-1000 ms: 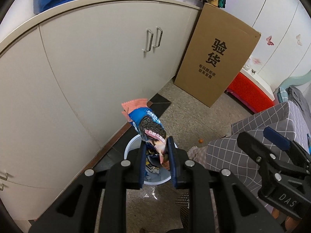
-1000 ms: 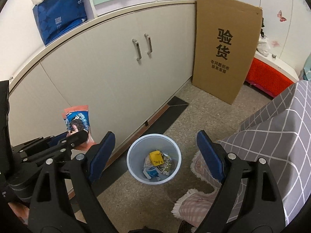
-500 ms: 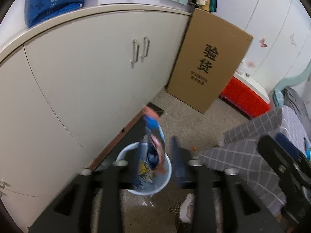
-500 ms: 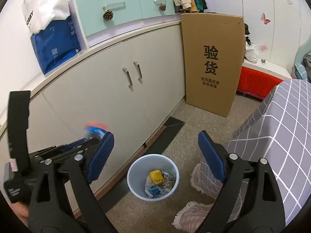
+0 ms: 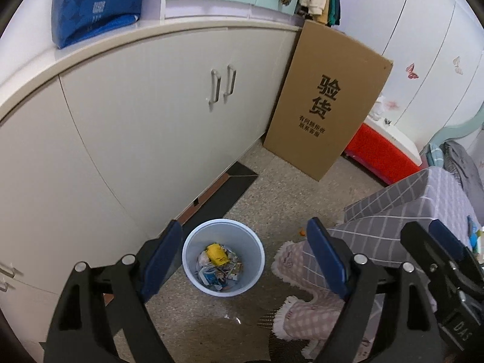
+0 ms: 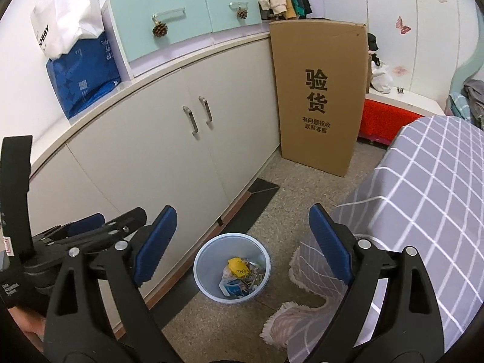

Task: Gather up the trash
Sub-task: 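Carry the wrapper and yellow bag to the wastebasket and open both tools, then return to the table and grasp the teal toothpaste tube with the left tool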

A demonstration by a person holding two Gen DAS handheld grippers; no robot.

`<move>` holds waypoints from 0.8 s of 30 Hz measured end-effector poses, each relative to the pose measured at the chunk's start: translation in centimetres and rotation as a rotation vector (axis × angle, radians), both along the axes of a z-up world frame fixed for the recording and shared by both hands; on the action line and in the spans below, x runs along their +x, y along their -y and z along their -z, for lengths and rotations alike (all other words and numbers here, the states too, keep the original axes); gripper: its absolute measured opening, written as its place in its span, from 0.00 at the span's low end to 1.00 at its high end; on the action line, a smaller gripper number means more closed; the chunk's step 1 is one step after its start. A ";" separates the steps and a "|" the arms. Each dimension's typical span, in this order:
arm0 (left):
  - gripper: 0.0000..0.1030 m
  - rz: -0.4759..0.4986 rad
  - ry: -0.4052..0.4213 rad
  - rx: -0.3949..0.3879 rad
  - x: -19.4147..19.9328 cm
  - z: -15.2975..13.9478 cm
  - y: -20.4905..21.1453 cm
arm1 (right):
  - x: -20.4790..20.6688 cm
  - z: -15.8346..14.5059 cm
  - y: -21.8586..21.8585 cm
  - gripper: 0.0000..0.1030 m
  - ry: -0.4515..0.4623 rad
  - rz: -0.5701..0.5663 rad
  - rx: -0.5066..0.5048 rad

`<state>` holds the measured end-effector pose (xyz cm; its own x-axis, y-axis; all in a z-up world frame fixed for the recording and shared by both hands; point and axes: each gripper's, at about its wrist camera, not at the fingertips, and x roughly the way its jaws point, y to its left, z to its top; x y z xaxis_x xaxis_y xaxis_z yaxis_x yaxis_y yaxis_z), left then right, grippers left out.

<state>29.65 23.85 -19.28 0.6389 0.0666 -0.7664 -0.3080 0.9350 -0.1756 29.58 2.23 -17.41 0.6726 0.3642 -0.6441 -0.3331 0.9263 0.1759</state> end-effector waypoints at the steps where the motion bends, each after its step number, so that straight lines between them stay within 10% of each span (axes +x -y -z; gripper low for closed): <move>1: 0.80 0.004 0.009 0.000 -0.4 -0.6 0.4 | -0.3 -0.3 0.4 0.85 0.005 0.003 0.003; 24: 0.82 0.306 0.124 0.081 -4.0 -7.8 22.3 | -8.4 -6.2 22.4 0.88 0.113 0.289 0.091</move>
